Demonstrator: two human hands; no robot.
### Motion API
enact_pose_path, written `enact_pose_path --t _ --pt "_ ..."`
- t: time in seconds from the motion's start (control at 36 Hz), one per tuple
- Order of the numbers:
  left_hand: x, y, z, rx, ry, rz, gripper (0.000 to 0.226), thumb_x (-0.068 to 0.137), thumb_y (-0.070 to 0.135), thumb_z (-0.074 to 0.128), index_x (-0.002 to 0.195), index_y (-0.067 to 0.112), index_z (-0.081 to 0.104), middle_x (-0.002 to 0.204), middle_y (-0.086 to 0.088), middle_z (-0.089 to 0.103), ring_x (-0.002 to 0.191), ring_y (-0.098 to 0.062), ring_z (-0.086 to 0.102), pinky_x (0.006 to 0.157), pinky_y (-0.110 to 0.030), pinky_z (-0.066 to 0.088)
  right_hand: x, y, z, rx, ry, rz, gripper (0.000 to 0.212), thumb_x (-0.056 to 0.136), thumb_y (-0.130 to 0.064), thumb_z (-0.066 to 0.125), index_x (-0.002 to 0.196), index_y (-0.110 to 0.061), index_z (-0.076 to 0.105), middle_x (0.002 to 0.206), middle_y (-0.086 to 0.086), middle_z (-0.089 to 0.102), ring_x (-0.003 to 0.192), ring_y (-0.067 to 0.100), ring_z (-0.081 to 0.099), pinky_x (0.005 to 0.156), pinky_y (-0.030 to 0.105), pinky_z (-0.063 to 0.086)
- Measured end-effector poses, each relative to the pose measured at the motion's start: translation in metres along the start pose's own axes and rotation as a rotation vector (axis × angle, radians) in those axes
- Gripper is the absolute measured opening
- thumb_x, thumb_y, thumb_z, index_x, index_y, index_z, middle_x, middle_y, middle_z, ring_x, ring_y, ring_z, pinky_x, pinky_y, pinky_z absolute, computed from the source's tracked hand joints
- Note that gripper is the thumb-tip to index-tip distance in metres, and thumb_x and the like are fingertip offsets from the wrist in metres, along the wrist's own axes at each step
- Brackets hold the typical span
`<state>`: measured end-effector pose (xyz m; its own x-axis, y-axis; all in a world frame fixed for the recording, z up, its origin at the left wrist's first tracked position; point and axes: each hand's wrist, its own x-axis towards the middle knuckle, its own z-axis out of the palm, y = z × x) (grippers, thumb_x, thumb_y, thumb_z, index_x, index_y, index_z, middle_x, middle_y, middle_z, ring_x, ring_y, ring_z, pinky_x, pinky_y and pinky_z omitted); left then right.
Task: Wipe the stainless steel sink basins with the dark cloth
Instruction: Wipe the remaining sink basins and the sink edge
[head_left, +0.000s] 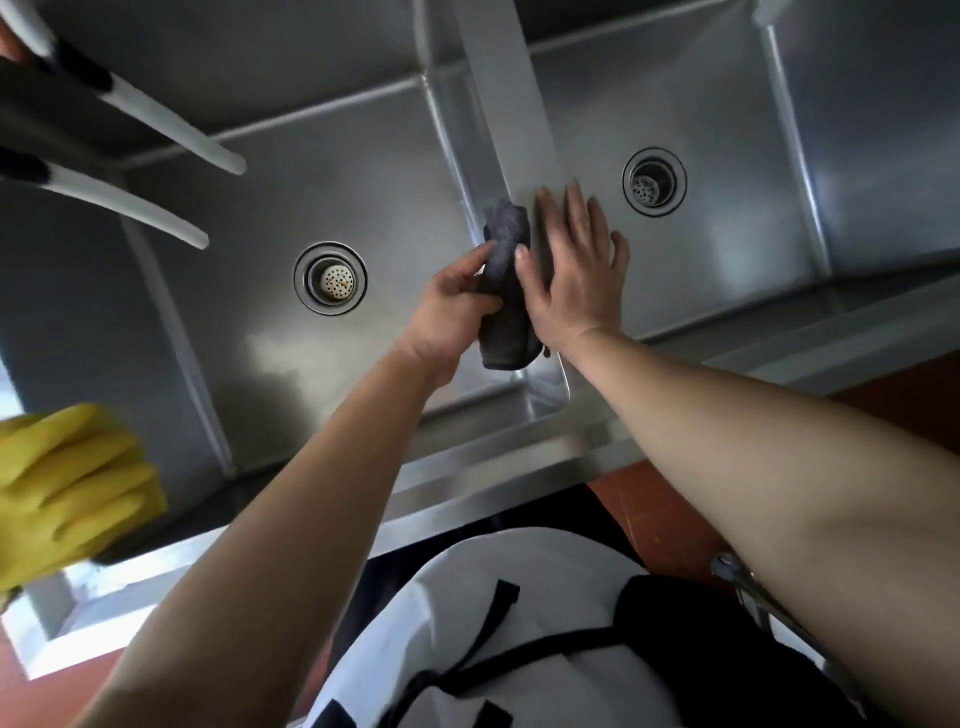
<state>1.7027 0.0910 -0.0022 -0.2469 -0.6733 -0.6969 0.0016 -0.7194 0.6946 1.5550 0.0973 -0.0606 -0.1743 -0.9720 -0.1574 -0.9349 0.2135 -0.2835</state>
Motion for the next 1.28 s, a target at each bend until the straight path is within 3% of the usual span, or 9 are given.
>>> enact_pose_path --t 0.28,0.42,0.64,0.83,0.92,1.03,1.11,1.19,1.28 --pt "-0.018 -0.008 0.004 0.406 0.292 0.172 0.075 0.077 -0.01 0.04 0.136 0.032 0.057 0.117 -0.001 0.069 0.111 -0.021 0.064 0.097 -0.031 0.051 -0.015 0.017 -0.019 0.542 0.162 0.14 0.05 0.102 -0.04 0.038 0.147 -0.021 0.044 0.162 0.007 0.027 0.15 0.025 0.023 0.118 0.048 0.019" --pt "-0.022 -0.012 0.035 0.859 0.504 0.383 0.081 0.078 0.0 0.039 0.144 0.047 0.044 0.128 -0.001 0.066 0.108 -0.031 0.064 0.081 -0.027 0.046 -0.081 0.071 -0.048 0.49 0.15 0.15 0.055 0.097 -0.039 0.048 0.149 -0.022 0.042 0.164 0.004 0.022 0.151 0.023 0.018 0.12 0.046 0.015" --pt "0.007 -0.013 0.09 1.553 0.322 0.431 0.052 0.094 0.007 0.051 0.142 0.026 0.046 0.147 -0.013 0.045 0.126 -0.041 0.049 0.089 -0.047 0.049 -0.189 0.139 -0.052 0.071 -0.211 0.11 0.061 0.092 -0.04 0.052 0.15 -0.034 0.032 0.164 0.0 0.02 0.152 0.02 0.01 0.115 0.056 0.014" --pt "-0.042 -0.045 0.11 1.82 0.183 0.445 0.049 0.1 0.01 0.045 0.145 0.027 0.045 0.14 -0.01 0.054 0.12 -0.034 0.058 0.089 -0.042 0.05 -0.191 0.129 -0.072 0.246 -0.211 0.199 0.058 0.093 -0.038 0.051 0.149 -0.03 0.037 0.16 -0.003 0.03 0.15 0.018 0.019 0.116 0.053 0.021" --pt "-0.063 -0.052 0.108 1.808 0.054 0.449 0.053 0.097 0.009 0.051 0.141 0.038 0.051 0.133 -0.003 0.06 0.117 -0.029 0.06 0.089 -0.037 0.05 -0.19 0.118 -0.084 0.411 -0.098 0.155 0.065 0.089 -0.033 0.061 0.149 -0.023 0.038 0.156 -0.003 0.038 0.143 0.019 0.034 0.116 0.05 0.029" --pt "-0.088 -0.032 0.088 1.572 -0.259 0.312 0.058 0.089 -0.002 0.054 0.13 0.037 0.063 0.113 0.007 0.071 0.091 -0.011 0.062 0.085 -0.023 0.045 -0.186 0.106 -0.102 0.306 -0.218 -0.056 0.097 0.077 -0.041 0.077 0.155 -0.035 0.02 0.165 -0.003 0.016 0.151 0.019 0.016 0.118 0.049 0.018" --pt "-0.11 -0.025 0.073 1.361 -0.241 0.286 0.062 0.082 -0.012 0.049 0.117 0.033 0.073 0.078 0.025 0.065 0.058 0.011 0.057 0.057 -0.002 0.041 -0.18 0.098 -0.116 0.381 -0.39 -0.181 0.105 0.067 -0.042 0.086 0.152 -0.04 0.025 0.162 -0.004 0.025 0.148 0.018 0.023 0.12 0.041 0.022" --pt "-0.128 -0.028 0.059 0.945 -0.205 0.335 0.058 0.078 -0.019 0.048 0.105 0.028 0.067 0.098 0.004 0.07 0.089 -0.012 0.066 0.081 -0.028 0.054 -0.179 0.088 -0.123 0.663 -0.526 -0.207 0.093 0.065 -0.021 0.091 0.146 -0.024 0.045 0.143 -0.005 0.053 0.132 0.009 0.048 0.107 0.018 0.034" --pt "-0.142 -0.03 0.049 0.621 -0.15 0.376 0.05 0.084 -0.015 0.057 0.103 0.03 0.054 0.102 -0.001 0.063 0.081 -0.021 0.06 0.064 -0.032 0.054 -0.185 0.081 -0.128 0.964 -0.556 -0.231 0.075 0.065 -0.002 0.088 0.132 -0.014 0.055 0.124 0.004 0.067 0.113 0.008 0.062 0.097 0.015 0.043"
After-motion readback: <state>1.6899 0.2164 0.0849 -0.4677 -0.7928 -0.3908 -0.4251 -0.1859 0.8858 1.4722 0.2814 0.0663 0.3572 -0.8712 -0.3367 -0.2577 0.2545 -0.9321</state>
